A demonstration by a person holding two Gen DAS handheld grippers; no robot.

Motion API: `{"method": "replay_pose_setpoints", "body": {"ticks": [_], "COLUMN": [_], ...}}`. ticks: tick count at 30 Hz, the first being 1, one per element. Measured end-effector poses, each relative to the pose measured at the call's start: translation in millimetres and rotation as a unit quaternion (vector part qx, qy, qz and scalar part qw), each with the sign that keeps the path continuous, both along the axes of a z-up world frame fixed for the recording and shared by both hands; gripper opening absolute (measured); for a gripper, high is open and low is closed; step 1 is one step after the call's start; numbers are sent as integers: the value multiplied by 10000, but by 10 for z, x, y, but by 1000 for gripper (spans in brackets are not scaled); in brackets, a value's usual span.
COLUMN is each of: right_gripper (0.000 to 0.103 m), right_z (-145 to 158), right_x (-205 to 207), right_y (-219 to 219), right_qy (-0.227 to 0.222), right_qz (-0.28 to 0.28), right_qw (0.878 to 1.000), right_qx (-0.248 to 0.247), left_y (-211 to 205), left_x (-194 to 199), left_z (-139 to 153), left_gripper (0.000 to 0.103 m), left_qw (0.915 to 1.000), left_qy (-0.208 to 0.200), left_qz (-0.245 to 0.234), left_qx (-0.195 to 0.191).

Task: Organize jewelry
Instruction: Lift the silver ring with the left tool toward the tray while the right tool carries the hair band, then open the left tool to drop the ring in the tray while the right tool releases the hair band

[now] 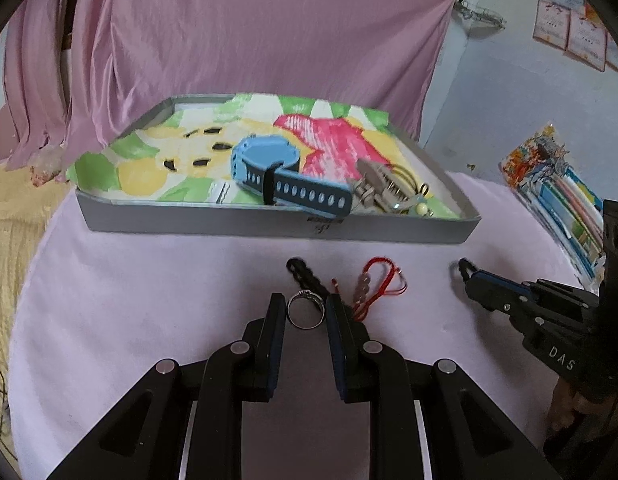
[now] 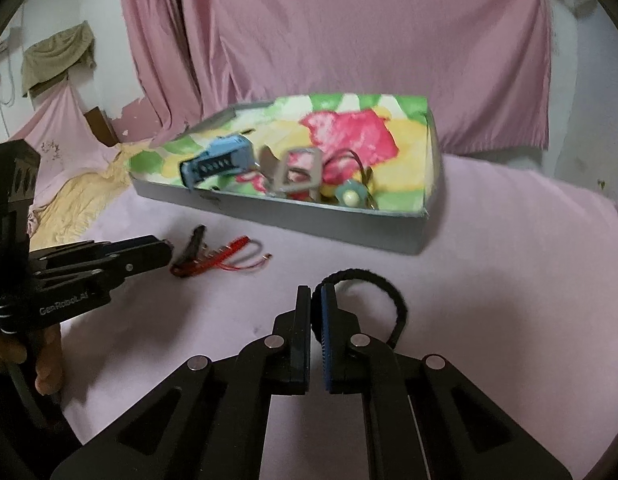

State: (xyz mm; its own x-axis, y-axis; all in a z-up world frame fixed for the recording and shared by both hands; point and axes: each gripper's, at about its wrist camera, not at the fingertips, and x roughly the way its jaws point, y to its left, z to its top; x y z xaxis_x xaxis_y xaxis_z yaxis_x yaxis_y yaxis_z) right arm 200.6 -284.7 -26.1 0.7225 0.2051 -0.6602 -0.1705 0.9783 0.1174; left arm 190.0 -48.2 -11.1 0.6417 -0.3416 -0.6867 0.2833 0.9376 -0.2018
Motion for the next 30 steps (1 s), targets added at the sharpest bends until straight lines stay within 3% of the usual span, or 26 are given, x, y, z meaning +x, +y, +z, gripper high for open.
{"method": "replay_pose_setpoints", "body": {"ticks": [10, 18, 24, 30], "right_gripper": [4, 4, 4, 4], "right_z": [406, 645, 626, 456], "right_x": [-165, 33, 426, 694], "right_y": [65, 171, 315, 280], "right_qy": [-926, -1397, -1355, -1019], "right_qz": [31, 157, 383, 314], "right_qw": [9954, 9896, 9898, 9942], "right_qx": [-254, -314, -213, 120], "left_y": [146, 250, 361, 389], "left_x": [-6, 217, 533, 749], "left_z": [312, 459, 407, 274], "left_gripper": [19, 19, 19, 19], "left_qw": [9964, 9929, 9919, 9930], "left_qy": [-703, -930, -781, -516], "left_qz": [293, 645, 917, 1003], "left_qx": [-364, -374, -396, -359]}}
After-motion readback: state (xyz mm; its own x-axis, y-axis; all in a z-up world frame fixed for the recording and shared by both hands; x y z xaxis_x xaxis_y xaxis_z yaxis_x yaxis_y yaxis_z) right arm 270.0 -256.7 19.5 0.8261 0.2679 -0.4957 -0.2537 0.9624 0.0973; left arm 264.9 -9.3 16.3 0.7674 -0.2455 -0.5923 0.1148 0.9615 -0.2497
